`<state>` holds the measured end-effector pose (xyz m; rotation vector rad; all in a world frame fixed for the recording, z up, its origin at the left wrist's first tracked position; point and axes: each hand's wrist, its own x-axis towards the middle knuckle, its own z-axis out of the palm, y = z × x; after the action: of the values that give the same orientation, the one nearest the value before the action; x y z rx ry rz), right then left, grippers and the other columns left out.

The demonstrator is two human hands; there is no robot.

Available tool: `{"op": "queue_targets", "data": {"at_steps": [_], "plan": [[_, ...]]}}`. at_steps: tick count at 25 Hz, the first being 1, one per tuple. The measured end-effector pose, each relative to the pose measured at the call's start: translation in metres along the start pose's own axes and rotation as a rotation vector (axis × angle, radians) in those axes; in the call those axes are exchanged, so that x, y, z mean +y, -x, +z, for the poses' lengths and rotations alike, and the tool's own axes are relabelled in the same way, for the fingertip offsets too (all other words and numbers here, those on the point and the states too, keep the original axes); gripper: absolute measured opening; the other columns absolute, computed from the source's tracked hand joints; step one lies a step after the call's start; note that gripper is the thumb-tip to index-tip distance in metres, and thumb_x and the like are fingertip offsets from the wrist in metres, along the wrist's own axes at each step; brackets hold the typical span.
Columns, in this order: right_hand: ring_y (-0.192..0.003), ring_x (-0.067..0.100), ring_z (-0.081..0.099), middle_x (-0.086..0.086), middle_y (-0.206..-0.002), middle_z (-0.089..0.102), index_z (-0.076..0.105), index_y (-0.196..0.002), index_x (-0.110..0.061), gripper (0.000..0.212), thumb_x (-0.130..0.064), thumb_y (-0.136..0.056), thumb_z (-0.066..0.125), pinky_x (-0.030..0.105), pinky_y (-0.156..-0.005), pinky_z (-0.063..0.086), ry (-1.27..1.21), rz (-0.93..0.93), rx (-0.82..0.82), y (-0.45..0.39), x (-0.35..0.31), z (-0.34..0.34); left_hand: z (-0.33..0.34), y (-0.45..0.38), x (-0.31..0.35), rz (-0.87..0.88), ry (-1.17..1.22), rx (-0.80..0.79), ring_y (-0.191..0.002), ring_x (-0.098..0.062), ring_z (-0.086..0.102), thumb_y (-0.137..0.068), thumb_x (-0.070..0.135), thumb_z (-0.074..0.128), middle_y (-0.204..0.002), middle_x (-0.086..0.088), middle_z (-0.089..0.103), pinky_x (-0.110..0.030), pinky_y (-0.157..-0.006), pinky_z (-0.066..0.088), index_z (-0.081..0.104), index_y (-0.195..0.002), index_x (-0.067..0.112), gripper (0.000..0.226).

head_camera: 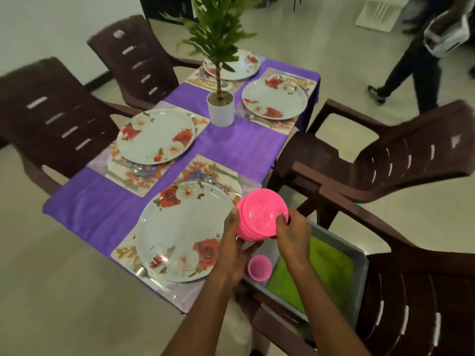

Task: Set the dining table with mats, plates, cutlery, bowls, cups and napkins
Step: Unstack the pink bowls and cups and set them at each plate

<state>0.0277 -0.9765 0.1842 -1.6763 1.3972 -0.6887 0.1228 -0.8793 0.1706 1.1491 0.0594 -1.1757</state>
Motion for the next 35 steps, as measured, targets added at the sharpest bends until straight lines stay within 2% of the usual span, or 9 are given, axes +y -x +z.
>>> {"op": "queue_targets", "data": {"at_steps": [4,7,10,12,16,20,25,32,35], "plan": [[-0.066,0.024,0.07,0.004,-0.079,0.069,0.065,-0.085,-0.023,0.02,-0.011,-0.095,0.053,0.052,-0.06,0.06,-0.143,0.015,-0.051,0.02,-0.047,0.02,-0.032,0.017,0.052,-0.01,0.104,0.008,-0.113,-0.034,0.069,-0.085,0.063,0.062,-0.127,-0.014,0.068,-0.057,-0.095,0.056,0.061,-0.134,0.027,0.061],[-0.073,0.032,0.072,0.011,-0.085,0.071,0.069,-0.086,-0.021,0.022,-0.008,-0.094,0.053,0.055,-0.059,0.061,-0.232,0.038,-0.125,0.04,-0.08,0.047,-0.071,0.028,0.088,-0.028,0.148,-0.028,-0.116,-0.039,0.066,-0.084,0.059,0.071,-0.13,-0.017,0.065,-0.058,-0.092,0.057,0.059,-0.135,0.022,0.064],[-0.086,0.031,0.071,0.006,-0.091,0.073,0.073,-0.099,-0.017,0.023,-0.022,-0.087,0.053,0.047,-0.067,0.062,-0.22,0.031,-0.188,0.071,-0.109,0.083,-0.121,0.034,0.123,0.023,0.171,-0.036,-0.117,-0.04,0.066,-0.067,0.047,0.087,-0.132,-0.018,0.064,-0.058,-0.087,0.058,0.059,-0.136,0.025,0.078],[-0.092,0.033,0.069,0.01,-0.1,0.072,0.072,-0.106,-0.014,0.023,-0.013,-0.092,0.053,0.04,-0.063,0.06,-0.326,0.124,-0.221,0.088,-0.125,0.106,-0.157,0.037,0.143,0.041,0.223,-0.034,-0.117,-0.041,0.066,-0.062,0.042,0.089,-0.132,-0.019,0.064,-0.061,-0.091,0.056,0.061,-0.135,0.021,0.081],[-0.069,0.028,0.068,0.018,-0.109,0.064,0.063,-0.121,-0.004,0.027,-0.001,-0.097,0.051,0.039,-0.055,0.059,-0.501,0.341,-0.182,0.094,-0.133,0.136,-0.212,0.035,0.168,0.044,0.298,0.01,-0.122,-0.044,0.059,-0.064,0.041,0.088,-0.135,-0.021,0.056,-0.064,-0.094,0.053,0.058,-0.133,0.019,0.079],[-0.072,0.032,0.071,0.015,-0.112,0.059,0.057,-0.123,-0.004,0.027,0.0,-0.096,0.054,0.049,-0.079,0.062,-0.504,0.472,-0.132,0.065,-0.116,0.173,-0.245,0.023,0.182,0.08,0.34,0.045,-0.124,-0.045,0.057,-0.088,0.036,0.068,-0.14,-0.022,0.054,-0.067,-0.098,0.049,0.057,-0.134,0.02,0.05],[-0.095,0.043,0.067,0.023,-0.123,0.059,0.059,-0.124,-0.002,0.035,0.0,-0.09,0.06,0.044,-0.069,0.064,-0.426,0.584,-0.104,0.029,-0.099,0.239,-0.276,0.013,0.206,0.099,0.237,0.114,-0.124,-0.045,0.059,-0.09,0.039,0.067,-0.14,-0.02,0.056,-0.06,-0.09,0.056,0.057,-0.138,0.021,0.052],[-0.087,0.036,0.07,0.022,-0.124,0.063,0.058,-0.135,-0.001,0.041,-0.008,-0.095,0.063,0.034,-0.058,0.062,-0.373,0.619,-0.038,0.005,-0.085,0.281,-0.292,0.021,0.223,0.074,0.213,0.225,-0.12,-0.045,0.062,-0.089,0.036,0.066,-0.135,-0.021,0.06,-0.064,-0.095,0.053,0.059,-0.134,0.018,0.049],[-0.093,0.039,0.068,0.021,-0.127,0.061,0.051,-0.139,-0.003,0.049,-0.022,-0.096,0.066,0.046,-0.069,0.064,-0.302,0.663,-0.007,0.009,-0.094,0.278,-0.289,0.02,0.231,0.052,0.204,0.223,-0.121,-0.047,0.06,-0.088,0.034,0.065,-0.134,-0.023,0.061,-0.061,-0.086,0.057,0.06,-0.13,0.016,0.047]]}}
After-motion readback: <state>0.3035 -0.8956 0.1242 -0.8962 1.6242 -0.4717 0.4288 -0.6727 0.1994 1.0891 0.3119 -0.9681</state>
